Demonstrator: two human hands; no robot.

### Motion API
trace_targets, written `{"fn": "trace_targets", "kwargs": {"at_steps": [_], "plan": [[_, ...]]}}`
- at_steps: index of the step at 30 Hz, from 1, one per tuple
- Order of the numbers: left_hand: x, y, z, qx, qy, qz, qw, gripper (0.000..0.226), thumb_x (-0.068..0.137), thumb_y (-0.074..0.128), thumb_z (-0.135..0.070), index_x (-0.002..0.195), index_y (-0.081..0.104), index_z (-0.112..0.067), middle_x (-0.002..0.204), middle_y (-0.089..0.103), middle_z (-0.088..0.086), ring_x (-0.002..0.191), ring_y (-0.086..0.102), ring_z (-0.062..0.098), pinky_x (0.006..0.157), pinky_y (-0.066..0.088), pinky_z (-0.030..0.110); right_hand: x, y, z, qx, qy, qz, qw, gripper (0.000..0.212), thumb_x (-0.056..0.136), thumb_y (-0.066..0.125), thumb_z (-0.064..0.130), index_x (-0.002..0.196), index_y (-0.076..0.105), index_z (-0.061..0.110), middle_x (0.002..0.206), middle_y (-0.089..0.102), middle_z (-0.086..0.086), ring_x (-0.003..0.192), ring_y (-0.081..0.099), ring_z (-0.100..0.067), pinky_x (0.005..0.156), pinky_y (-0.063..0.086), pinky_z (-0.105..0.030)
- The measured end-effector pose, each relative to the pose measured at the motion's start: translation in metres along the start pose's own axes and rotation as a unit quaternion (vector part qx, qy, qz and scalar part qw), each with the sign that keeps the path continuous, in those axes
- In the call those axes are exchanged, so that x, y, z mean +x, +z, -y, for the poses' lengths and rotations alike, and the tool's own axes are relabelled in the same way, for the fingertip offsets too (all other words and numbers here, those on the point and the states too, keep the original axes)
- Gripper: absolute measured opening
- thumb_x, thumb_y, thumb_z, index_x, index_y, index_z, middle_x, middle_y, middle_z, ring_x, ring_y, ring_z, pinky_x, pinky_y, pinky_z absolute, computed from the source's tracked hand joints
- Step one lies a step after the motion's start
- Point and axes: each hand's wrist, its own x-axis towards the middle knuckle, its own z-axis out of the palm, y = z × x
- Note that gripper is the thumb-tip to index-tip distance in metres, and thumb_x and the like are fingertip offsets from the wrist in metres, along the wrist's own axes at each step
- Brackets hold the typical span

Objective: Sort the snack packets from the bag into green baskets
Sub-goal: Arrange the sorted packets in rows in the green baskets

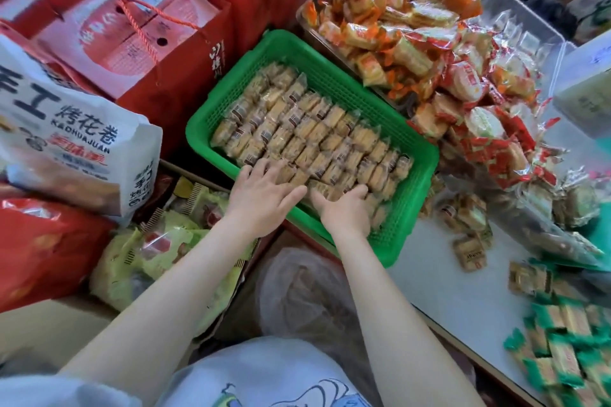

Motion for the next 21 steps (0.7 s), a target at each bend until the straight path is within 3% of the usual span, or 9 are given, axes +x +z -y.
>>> {"fn": "trace_targets", "kwargs": {"at_steps": [3, 6, 9, 12, 16, 19, 21], "plan": [[0.001, -0.001, 0.011, 0.005, -0.008, -0.025, 1.0, 0.066, 0.097, 0.004, -0.068, 0.141, 0.05, -0.048, 0.167, 0.014, -0.004, 0.153, 0.003, 0.027, 0.121, 0.002, 0.048, 0.003, 0.009, 0.005, 0.008, -0.007, -0.033, 0.999, 0.099, 0.076, 0.055, 0.084, 0.132, 0.025, 0.008, 0.112, 0.059, -0.009, 0.083, 0.061, -0.028, 0.058, 0.051, -0.036], [0.002, 0.001, 0.027, 0.017, 0.02, -0.057, 0.998, 0.079, 0.091, -0.005, -0.071, 0.137, 0.054, -0.047, 0.165, 0.022, -0.005, 0.152, 0.007, 0.024, 0.117, 0.001, 0.045, 0.003, 0.011, 0.0, 0.047, -0.064, -0.047, 0.996, 0.083, 0.077, 0.063, 0.077, 0.116, 0.027, 0.014, 0.098, 0.062, -0.006, 0.077, 0.062, -0.024, 0.05, 0.044, -0.033], [0.004, 0.007, 0.033, 0.016, 0.041, -0.076, 0.996, 0.078, 0.092, -0.004, -0.068, 0.137, 0.055, -0.044, 0.161, 0.031, -0.008, 0.149, 0.012, 0.02, 0.114, 0.001, 0.043, 0.006, 0.013, -0.001, 0.051, -0.073, -0.058, 0.994, 0.077, 0.081, 0.069, 0.066, 0.116, 0.03, 0.01, 0.092, 0.061, -0.005, 0.077, 0.063, -0.026, 0.051, 0.043, -0.033], [0.005, 0.009, 0.033, 0.007, 0.039, -0.082, 0.996, 0.076, 0.093, -0.003, -0.068, 0.139, 0.053, -0.043, 0.159, 0.035, -0.008, 0.149, 0.015, 0.019, 0.114, 0.003, 0.043, 0.016, 0.018, 0.008, 0.063, -0.055, -0.063, 0.995, 0.07, 0.083, 0.07, 0.061, 0.112, 0.032, 0.01, 0.097, 0.059, -0.007, 0.09, 0.065, -0.032, 0.06, 0.048, -0.036], [0.005, 0.01, 0.034, 0.014, 0.044, -0.072, 0.996, 0.074, 0.092, -0.003, -0.07, 0.139, 0.05, -0.051, 0.16, 0.032, -0.009, 0.149, 0.013, 0.021, 0.114, 0.003, 0.044, 0.023, 0.022, 0.013, 0.064, -0.042, -0.066, 0.995, 0.077, 0.082, 0.071, 0.062, 0.121, 0.035, 0.006, 0.109, 0.065, -0.015, 0.094, 0.066, -0.034, 0.061, 0.051, -0.038], [0.003, 0.006, 0.033, 0.044, 0.046, -0.049, 0.997, 0.071, 0.09, -0.004, -0.075, 0.141, 0.041, -0.059, 0.164, 0.021, -0.006, 0.151, 0.005, 0.027, 0.116, 0.001, 0.049, 0.024, 0.019, 0.007, 0.059, -0.055, -0.044, 0.996, 0.082, 0.084, 0.068, 0.063, 0.133, 0.034, 0.005, 0.12, 0.062, -0.017, 0.102, 0.065, -0.035, 0.068, 0.053, -0.039], [0.003, 0.002, 0.027, 0.082, 0.05, -0.017, 0.995, 0.073, 0.085, -0.007, -0.081, 0.144, 0.031, -0.063, 0.167, 0.007, -0.005, 0.152, -0.004, 0.03, 0.118, -0.003, 0.058, 0.025, 0.018, -0.004, 0.054, -0.081, -0.02, 0.995, 0.075, 0.088, 0.065, 0.06, 0.135, 0.041, 0.007, 0.124, 0.06, -0.016, 0.104, 0.062, -0.033, 0.064, 0.046, -0.034]]}}
